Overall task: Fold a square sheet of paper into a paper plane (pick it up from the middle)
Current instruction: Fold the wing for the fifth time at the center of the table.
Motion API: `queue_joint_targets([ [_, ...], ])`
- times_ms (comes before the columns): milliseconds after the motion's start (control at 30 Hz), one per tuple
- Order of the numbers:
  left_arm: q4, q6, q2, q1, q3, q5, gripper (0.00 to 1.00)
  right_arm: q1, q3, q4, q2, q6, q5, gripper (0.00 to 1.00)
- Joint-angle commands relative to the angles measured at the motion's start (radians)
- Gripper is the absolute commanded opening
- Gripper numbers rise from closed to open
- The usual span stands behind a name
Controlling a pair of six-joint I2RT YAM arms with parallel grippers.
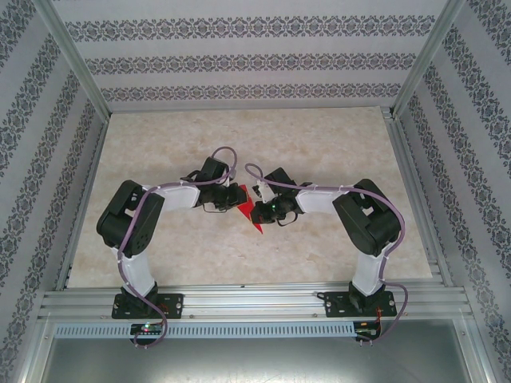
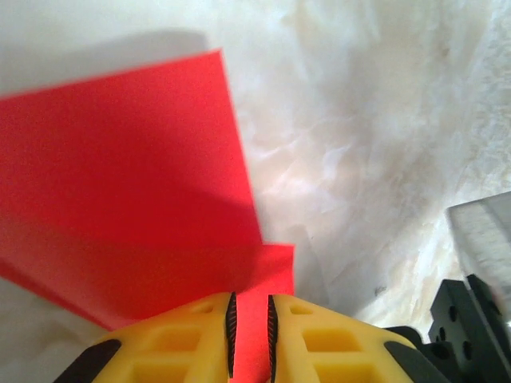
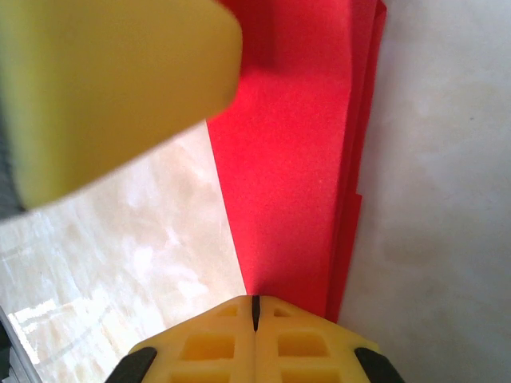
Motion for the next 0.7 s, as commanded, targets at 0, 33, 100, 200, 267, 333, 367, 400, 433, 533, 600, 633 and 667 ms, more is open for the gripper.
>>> queue_joint_targets([
  [0, -0.047, 0.094, -0.005, 0.006, 0.037, -0.047, 0.22, -0.007, -0.035, -0.073, 0.049, -0.024, 0.040, 0.00],
  [33, -0.053, 0.098, 0.002, 0.005, 0.044, -0.049, 0.22, -0.008, -0.035, -0.072, 0.050, -0.022, 0.041, 0.00],
  [100, -0.056, 0.101, 0.017, 0.006, 0.048, -0.053, 0.22, -0.008, -0.035, -0.071, 0.052, -0.022, 0.040, 0.00],
  [200, -0.051, 0.100, 0.028, 0.005, 0.037, -0.065, 0.22, -0.010, -0.035, -0.071, 0.053, -0.020, 0.042, 0.00],
  [267, -0.046, 0.105, 0.035, 0.006, 0.033, -0.073, 0.22, -0.010, -0.036, -0.071, 0.054, -0.019, 0.040, 0.00],
  [333, -0.047, 0.110, 0.042, 0.006, 0.032, -0.084, 0.21, -0.011, -0.035, -0.075, 0.054, -0.018, 0.040, 0.00],
  [367, -0.047, 0.115, 0.045, 0.007, 0.032, -0.088, 0.21, -0.011, -0.035, -0.075, 0.053, -0.019, 0.040, 0.00],
  [400, -0.047, 0.120, 0.050, 0.008, 0.032, -0.095, 0.21, -0.012, -0.036, -0.079, 0.053, -0.019, 0.041, 0.00],
  [433, -0.049, 0.127, 0.055, 0.008, 0.034, -0.103, 0.21, -0.012, -0.037, -0.080, 0.054, -0.019, 0.042, 0.00],
  [533, -0.051, 0.142, 0.069, 0.015, 0.033, -0.116, 0.20, -0.013, -0.040, -0.090, 0.059, -0.022, 0.047, 0.00],
  [600, -0.051, 0.155, 0.080, 0.022, 0.034, -0.121, 0.20, -0.013, -0.042, -0.104, 0.066, -0.025, 0.049, 0.00],
  [633, -0.053, 0.164, 0.083, 0.028, 0.033, -0.123, 0.20, -0.014, -0.042, -0.113, 0.071, -0.029, 0.049, 0.00],
  [667, -0.057, 0.172, 0.087, 0.033, 0.034, -0.127, 0.20, -0.013, -0.042, -0.124, 0.075, -0.035, 0.048, 0.00],
])
